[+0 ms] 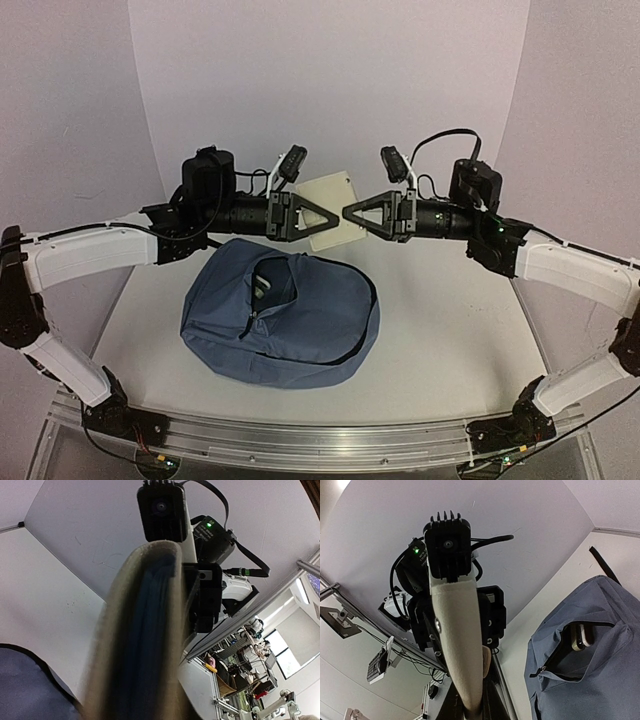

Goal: Pack the student bag
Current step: Pick up the personal item from the center of the board, then place the personal item in the student bag.

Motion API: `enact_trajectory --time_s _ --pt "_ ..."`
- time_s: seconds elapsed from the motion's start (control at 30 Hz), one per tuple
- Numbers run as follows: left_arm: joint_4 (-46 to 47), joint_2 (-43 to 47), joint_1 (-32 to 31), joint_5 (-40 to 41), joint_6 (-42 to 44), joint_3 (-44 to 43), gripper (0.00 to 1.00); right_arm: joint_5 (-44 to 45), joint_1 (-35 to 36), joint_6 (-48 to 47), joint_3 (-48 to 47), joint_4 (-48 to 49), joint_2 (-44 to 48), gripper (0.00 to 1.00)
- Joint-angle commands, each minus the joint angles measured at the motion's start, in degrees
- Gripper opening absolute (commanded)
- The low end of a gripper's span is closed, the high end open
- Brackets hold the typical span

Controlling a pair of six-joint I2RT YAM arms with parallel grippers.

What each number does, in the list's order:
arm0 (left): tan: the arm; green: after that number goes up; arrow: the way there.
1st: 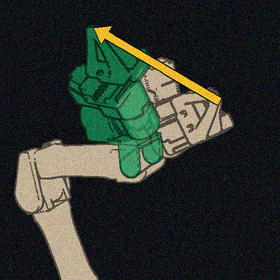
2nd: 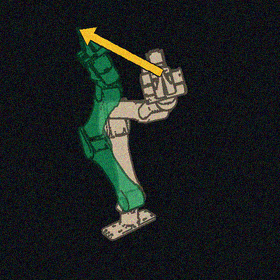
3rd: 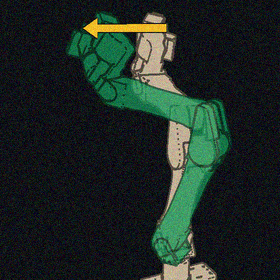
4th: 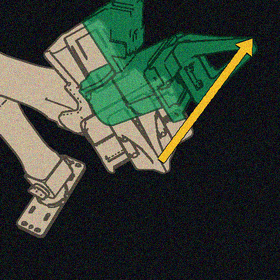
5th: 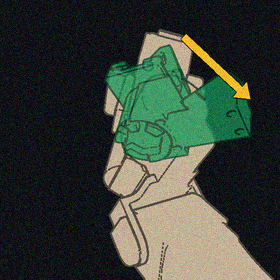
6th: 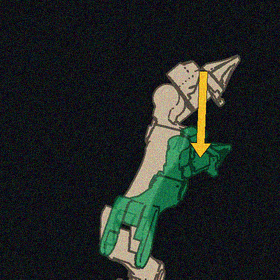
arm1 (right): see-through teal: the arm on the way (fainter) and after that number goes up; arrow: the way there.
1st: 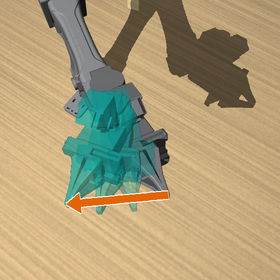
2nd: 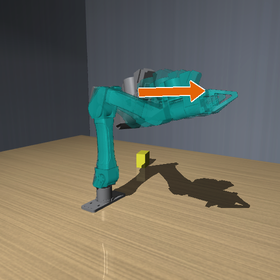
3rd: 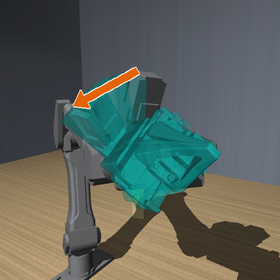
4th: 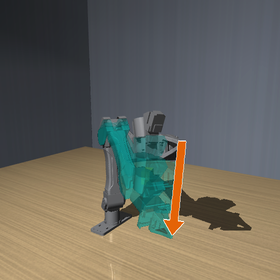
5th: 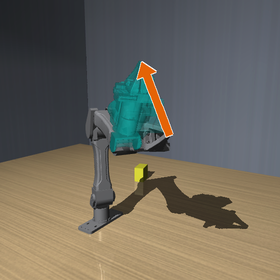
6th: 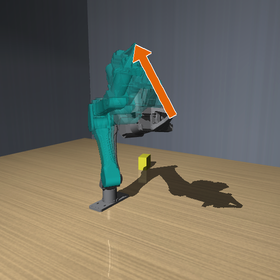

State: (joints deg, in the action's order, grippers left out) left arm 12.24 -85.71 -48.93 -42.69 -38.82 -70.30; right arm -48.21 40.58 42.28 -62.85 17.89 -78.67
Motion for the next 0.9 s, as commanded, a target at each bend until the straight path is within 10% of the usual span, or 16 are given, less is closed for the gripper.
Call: enact_trajectory --time_s 0.0,0.23,0.5,0.87 --pt "-7.52 3.2 -0.56 8.33 5.96 -2.52 0.48 6.46 0.38 1.73 -0.78 0.46 1.65 0.0" --pt "-33.03 9.04 0.96 33.68 8.18 -1.38 0.94 14.32 0.66 8.55 4.0 -1.45 3.03 0.0" --pt "-58.73 1.13 2.78 54.44 6.99 -8.04 0.98 16.74 4.92 13.41 5.07 -1.54 -4.07 0.0" --pt "-64.32 -7.86 1.81 63.89 7.0 -10.53 0.96 17.93 9.26 17.34 -0.05 -1.54 -14.5 0.0"
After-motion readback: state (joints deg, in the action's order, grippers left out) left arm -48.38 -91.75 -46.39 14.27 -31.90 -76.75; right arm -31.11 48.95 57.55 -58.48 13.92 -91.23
